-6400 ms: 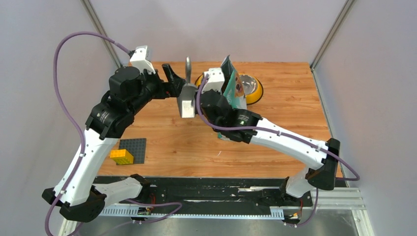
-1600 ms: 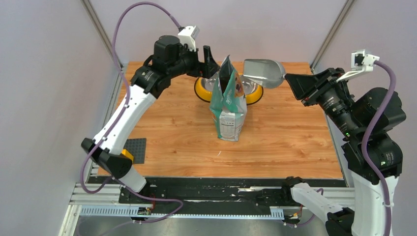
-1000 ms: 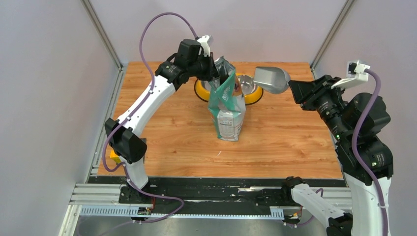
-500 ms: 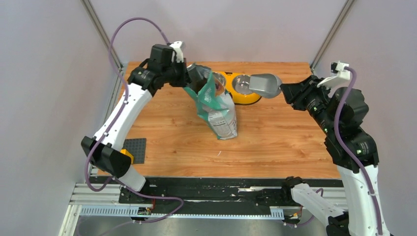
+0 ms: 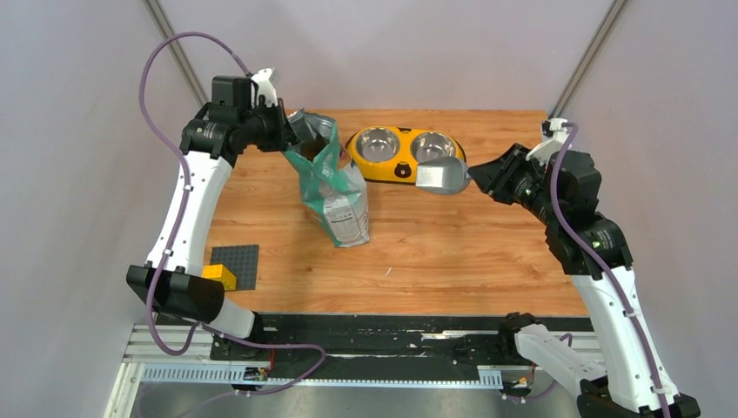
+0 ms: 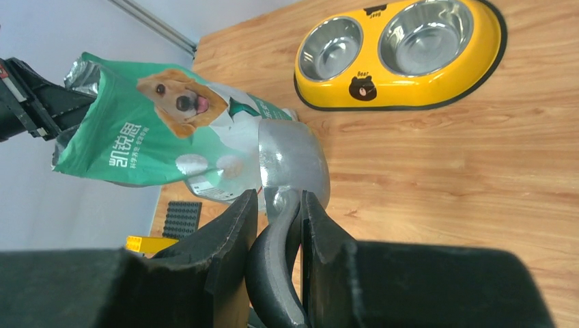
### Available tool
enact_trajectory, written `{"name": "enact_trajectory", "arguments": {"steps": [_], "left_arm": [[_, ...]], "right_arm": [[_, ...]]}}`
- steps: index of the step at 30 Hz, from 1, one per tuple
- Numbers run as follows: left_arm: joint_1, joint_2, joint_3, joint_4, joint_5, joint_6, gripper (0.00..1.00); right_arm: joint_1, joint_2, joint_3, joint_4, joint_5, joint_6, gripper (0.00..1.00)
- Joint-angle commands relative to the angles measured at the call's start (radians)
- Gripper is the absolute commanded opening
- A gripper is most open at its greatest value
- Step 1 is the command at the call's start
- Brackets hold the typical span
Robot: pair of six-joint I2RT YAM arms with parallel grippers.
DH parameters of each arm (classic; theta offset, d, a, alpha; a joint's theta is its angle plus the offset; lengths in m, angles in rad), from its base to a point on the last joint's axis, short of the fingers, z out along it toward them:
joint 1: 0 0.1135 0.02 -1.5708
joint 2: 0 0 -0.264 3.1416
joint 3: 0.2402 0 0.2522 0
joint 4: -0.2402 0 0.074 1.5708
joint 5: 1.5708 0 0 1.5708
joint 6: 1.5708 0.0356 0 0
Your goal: Serve the pet food
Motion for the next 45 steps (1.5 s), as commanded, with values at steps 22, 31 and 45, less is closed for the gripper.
{"name": "enact_trajectory", "arguments": {"steps": [22,31,45], "left_arm": [[0.206,-0.052,0.277,0.118,0.238,0.118,0.0],[0.046,-0.056,0.109,0.359,0.406,-0.074,0.0],[-0.305,-0.082,-0.249,0.574,0.115,-0.254,0.0]], "right_arm": [[0.108,0.114,-0.149,0.179,-0.095,0.168,0.0],[0.131,0.1,-0.163,0.179,-0.005,0.184,0.0],[0.106,0.095,-0.243,0.165,0.137,0.141,0.0]]}}
